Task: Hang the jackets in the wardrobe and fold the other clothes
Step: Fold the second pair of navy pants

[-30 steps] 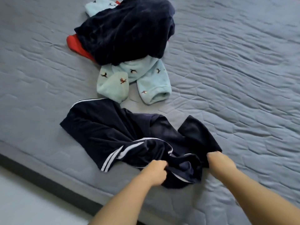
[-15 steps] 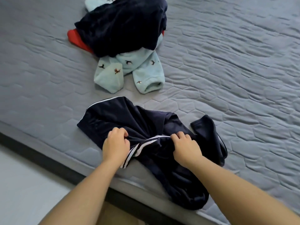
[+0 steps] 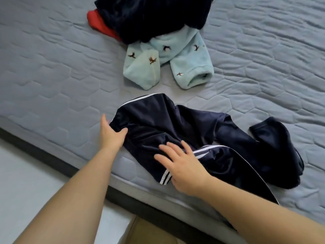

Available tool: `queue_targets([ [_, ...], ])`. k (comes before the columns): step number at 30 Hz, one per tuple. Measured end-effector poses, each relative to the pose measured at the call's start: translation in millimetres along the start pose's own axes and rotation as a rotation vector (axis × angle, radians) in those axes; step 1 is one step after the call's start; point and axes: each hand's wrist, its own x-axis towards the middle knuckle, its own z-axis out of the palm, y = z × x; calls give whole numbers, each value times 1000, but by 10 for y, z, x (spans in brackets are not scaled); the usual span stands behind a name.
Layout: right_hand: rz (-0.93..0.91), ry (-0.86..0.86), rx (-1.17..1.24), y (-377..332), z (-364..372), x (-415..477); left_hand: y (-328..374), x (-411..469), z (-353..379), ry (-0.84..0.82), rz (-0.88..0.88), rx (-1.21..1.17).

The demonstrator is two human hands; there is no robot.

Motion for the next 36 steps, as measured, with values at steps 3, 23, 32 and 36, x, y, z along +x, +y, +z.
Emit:
queue_targets([
  [3, -161, -84, -16, -342, 144, 46, 14, 60, -65, -76, 32, 215],
  [23, 177, -123, 245, 354, -1333, -1637, 1368, -1827, -758, -290, 1309, 783],
  [32, 241, -11, 85, 495, -3488, -3834, 3105, -4118, -1598, -244, 1667, 976],
  [36, 244, 65, -8, 301, -4641, -4844, 3730, -5107, -2061, -61, 1830, 1058],
])
